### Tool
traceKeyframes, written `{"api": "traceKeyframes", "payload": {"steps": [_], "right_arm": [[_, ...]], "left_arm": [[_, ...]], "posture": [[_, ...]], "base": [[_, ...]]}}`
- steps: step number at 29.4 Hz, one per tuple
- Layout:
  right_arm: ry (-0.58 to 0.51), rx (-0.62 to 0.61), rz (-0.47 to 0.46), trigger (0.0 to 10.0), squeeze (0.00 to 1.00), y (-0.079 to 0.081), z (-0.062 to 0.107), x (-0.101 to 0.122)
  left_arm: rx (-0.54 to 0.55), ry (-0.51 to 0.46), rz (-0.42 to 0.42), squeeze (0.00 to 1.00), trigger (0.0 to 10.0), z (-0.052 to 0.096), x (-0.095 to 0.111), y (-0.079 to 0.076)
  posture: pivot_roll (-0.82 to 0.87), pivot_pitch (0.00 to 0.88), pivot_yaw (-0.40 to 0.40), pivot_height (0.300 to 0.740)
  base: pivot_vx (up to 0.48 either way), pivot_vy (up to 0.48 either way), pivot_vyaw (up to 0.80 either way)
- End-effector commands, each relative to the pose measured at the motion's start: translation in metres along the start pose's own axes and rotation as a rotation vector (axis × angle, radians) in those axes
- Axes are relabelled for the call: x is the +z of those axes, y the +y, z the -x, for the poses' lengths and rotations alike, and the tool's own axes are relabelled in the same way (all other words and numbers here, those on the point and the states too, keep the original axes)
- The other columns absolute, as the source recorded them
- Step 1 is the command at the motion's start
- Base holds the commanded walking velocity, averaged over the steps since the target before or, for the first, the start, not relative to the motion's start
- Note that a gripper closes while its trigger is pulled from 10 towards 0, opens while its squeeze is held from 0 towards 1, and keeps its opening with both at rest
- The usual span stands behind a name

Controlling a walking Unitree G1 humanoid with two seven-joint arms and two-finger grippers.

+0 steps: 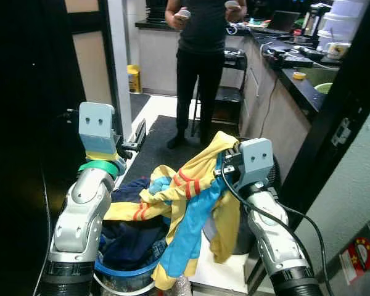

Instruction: Clothes washing

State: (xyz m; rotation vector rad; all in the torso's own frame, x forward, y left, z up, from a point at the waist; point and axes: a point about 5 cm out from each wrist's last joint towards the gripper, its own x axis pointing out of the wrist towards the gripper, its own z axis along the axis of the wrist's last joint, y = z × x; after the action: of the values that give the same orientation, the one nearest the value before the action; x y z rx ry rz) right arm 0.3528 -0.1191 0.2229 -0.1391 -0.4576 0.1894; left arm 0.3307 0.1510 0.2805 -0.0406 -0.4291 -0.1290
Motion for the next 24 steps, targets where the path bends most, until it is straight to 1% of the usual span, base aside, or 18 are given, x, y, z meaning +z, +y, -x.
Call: {"api": "traceKeyframes", "payload": {"steps": [1,3,4,8,18,20,22,23,24], "right_arm": [[-0.032,-0.013,0.004,10.0,0.0,-0.002,-0.003,0.006],[-0.032,-0.013,0.003,10.0,0.0,-0.002,-0.004,0.006],[-0.029,-0.013,-0.003,10.0,0.0,-0.002,-0.004,0.005],[-0.02,-0.02,-0.032,10.0,0.0,-0.002,-0.004,0.005],[-0.044,-0.036,-0.044,10.0,0.0,-0.005,-0.008,0.012],[-0.046,-0.038,-0.05,10.0,0.0,-0.005,-0.009,0.012],[-0.054,-0.05,-0.083,10.0,0.0,-0.005,-0.01,0.015],[-0.054,-0.05,-0.083,10.0,0.0,-0.005,-0.01,0.015],[-0.065,-0.053,-0.096,10.0,0.0,-0.005,-0.012,0.018]], "left_arm": [[0.0,0.013,0.0,0.0,10.0,0.001,-0.003,0.0],[0.0,0.014,0.0,0.0,10.0,0.001,-0.003,0.0],[-0.002,0.015,0.0,0.0,10.0,0.001,-0.004,-0.001],[-0.004,0.019,0.001,0.0,10.0,0.0,-0.005,-0.001],[-0.005,0.014,-0.006,0.0,10.0,-0.001,-0.002,0.001],[-0.005,0.01,-0.006,0.0,10.0,-0.001,0.0,0.001],[-0.011,-0.007,-0.016,0.0,10.0,-0.003,0.005,0.002],[-0.011,-0.007,-0.016,0.0,10.0,-0.003,0.005,0.002],[-0.02,-0.02,-0.027,0.0,10.0,-0.005,0.01,0.003]], "posture": [[0.0,0.033,0.011,0.74],[0.0,0.033,0.011,0.74],[0.0,0.034,0.012,0.74],[0.0,0.036,0.014,0.74],[0.0,0.036,0.017,0.74],[0.01,0.036,0.018,0.74],[0.01,0.036,0.02,0.74],[0.01,0.036,0.02,0.74],[0.01,0.036,0.023,0.74]], "base": [[0.0,0.0,0.0],[0.0,0.0,0.0],[0.0,0.0,-0.61],[0.0,0.0,-0.8],[0.0,0.0,-0.8],[0.0,0.0,-0.8],[0.0,0.0,-0.8],[0.0,0.0,-0.8],[0.0,0.0,-0.8]]}}
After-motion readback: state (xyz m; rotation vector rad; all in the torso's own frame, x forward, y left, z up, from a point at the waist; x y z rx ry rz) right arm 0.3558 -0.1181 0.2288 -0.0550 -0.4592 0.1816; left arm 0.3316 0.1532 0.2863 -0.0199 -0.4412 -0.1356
